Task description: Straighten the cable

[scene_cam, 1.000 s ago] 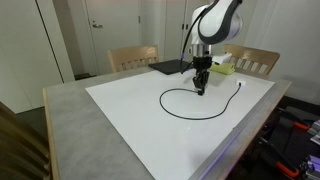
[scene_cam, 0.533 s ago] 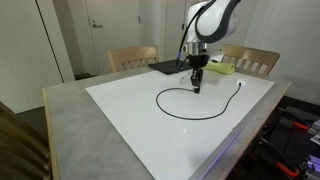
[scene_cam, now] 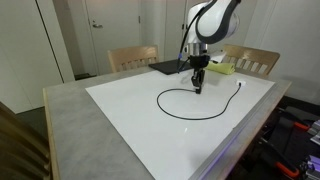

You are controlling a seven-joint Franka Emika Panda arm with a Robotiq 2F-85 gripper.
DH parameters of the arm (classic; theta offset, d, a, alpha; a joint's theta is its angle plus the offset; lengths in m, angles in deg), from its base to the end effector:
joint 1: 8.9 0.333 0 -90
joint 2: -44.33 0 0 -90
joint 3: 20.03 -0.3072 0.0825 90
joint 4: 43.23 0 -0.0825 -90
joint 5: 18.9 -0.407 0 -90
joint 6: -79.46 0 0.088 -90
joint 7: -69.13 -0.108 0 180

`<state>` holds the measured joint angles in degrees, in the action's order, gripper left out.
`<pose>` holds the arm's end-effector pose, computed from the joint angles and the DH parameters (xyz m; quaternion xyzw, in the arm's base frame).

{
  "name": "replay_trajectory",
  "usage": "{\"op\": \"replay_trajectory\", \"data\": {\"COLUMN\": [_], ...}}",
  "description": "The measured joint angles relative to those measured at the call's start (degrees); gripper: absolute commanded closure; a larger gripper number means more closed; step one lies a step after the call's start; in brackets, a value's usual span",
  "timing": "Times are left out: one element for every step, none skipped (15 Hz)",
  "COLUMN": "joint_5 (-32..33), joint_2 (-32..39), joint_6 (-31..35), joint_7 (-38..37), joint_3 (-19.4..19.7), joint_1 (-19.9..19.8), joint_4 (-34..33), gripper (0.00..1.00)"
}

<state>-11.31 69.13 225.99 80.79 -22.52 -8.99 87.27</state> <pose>0.5187 0.0253 0.1220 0.9809 0.1779 -0.0772 0.0168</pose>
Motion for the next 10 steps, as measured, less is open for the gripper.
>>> {"op": "replay_trajectory", "data": {"joint_5": [0.1, 0.7, 1.9, 3.5, 5.7, 8.0, 10.3, 12.0, 13.2, 14.1], "joint_2": [0.0, 0.0, 0.0, 0.0, 0.0, 0.1, 0.1, 0.3, 0.5, 1.0], "joint_6": [-0.2, -0.5, -0.6, -0.6, -0.6, -0.6, -0.6, -0.6, -0.6, -0.5], "joint_7": [-0.6, -0.5, 0.3, 1.2, 2.1, 2.8, 3.5, 4.5, 5.9, 7.6], "joint_3": [0.4, 0.6, 0.6, 0.6, 0.7, 0.7, 0.8, 0.8, 0.6, 0.3], "joint_1": [0.1, 0.1, 0.1, 0.2, 0.3, 0.6, 1.0, 1.4, 1.8, 2.3], "joint_4": [0.5, 0.9, 0.9, 0.8, 0.6, 0.2, -0.4, -1.2, -2.3, -3.6], "gripper": [0.98, 0.98, 0.98, 0.98, 0.98, 0.98, 0.98, 0.98, 0.98, 0.98]}}
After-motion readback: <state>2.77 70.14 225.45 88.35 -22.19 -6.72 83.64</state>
